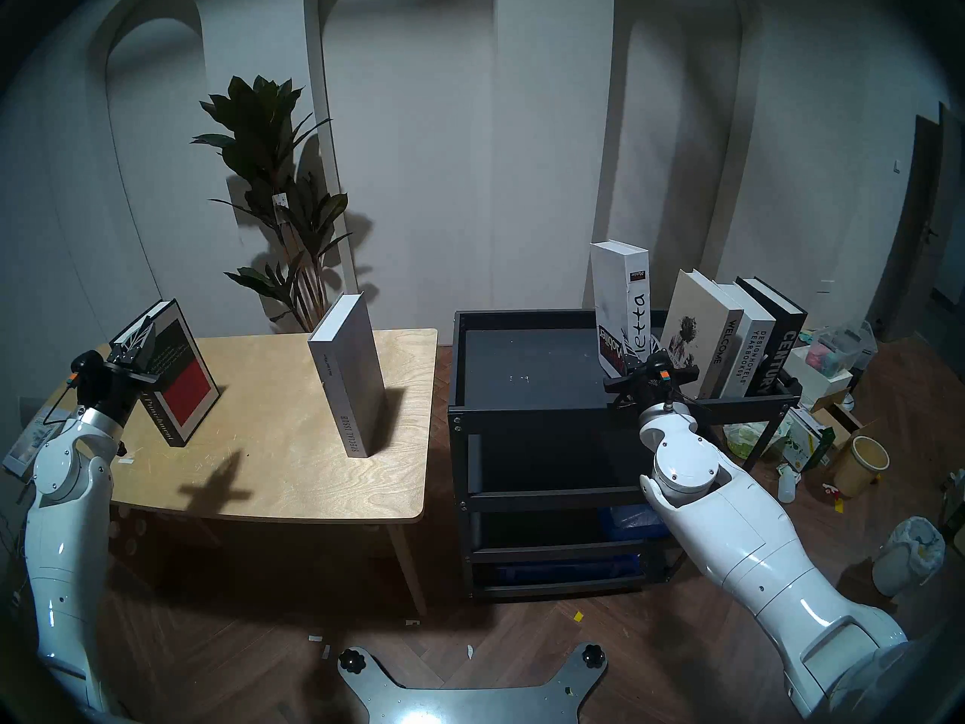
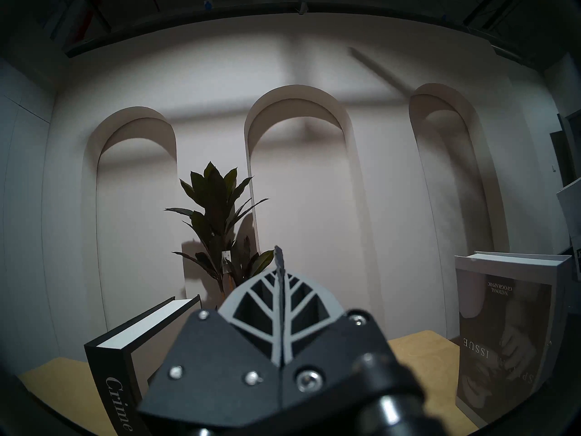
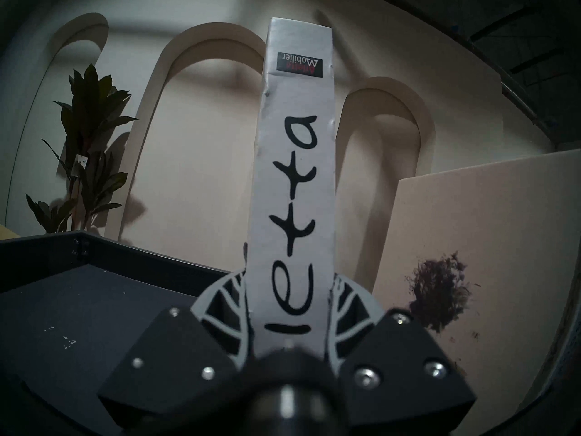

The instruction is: Move the books from the display table onto the shelf, standing them upright with spines facing out and tallest at one end

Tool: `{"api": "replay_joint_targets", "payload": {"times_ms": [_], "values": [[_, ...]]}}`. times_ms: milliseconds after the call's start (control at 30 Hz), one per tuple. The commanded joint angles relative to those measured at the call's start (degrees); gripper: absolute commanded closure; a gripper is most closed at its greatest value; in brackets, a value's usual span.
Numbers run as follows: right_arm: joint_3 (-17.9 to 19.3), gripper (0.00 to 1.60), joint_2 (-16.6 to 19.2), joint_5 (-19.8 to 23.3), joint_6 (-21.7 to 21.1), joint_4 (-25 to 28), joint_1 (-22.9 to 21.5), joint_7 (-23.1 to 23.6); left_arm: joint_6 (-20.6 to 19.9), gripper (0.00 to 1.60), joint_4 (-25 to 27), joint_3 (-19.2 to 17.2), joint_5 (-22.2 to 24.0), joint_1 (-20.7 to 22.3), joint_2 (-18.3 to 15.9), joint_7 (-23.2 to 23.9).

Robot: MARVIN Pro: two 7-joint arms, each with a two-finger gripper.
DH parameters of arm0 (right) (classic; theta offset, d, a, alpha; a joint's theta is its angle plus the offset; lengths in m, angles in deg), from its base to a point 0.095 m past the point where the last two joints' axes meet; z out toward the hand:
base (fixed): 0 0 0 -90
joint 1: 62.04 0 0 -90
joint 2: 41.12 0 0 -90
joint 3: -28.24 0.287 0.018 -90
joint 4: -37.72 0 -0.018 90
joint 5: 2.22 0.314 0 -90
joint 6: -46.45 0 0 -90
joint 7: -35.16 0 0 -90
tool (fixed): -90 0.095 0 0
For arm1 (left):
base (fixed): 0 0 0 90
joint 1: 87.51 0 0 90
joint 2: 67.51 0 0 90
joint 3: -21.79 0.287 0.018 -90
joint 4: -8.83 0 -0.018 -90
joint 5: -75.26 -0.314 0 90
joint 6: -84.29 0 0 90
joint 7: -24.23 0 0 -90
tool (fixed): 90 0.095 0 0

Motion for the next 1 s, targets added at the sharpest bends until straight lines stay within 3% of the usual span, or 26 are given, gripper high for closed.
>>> {"api": "replay_joint_targets", "payload": {"times_ms": [0, 333, 967], "values": [[2.3, 1.60, 0.7, 2.2, 1.4, 2.9, 4.0, -1.8, 0.7, 1.60, 1.2, -0.6, 0.3, 0.3, -0.3, 0.4], [3.3, 1.60, 1.9, 3.5, 2.1, 5.8, 8.9, -3.3, 0.6, 1.60, 2.4, -0.5, 0.3, -0.3, 0.1, 0.4], [4.0, 1.60, 2.7, 4.8, 1.5, 7.6, 9.4, -5.2, 0.0, 1.60, 4.9, -0.6, 0.3, -1.5, 0.7, 0.1]]}}
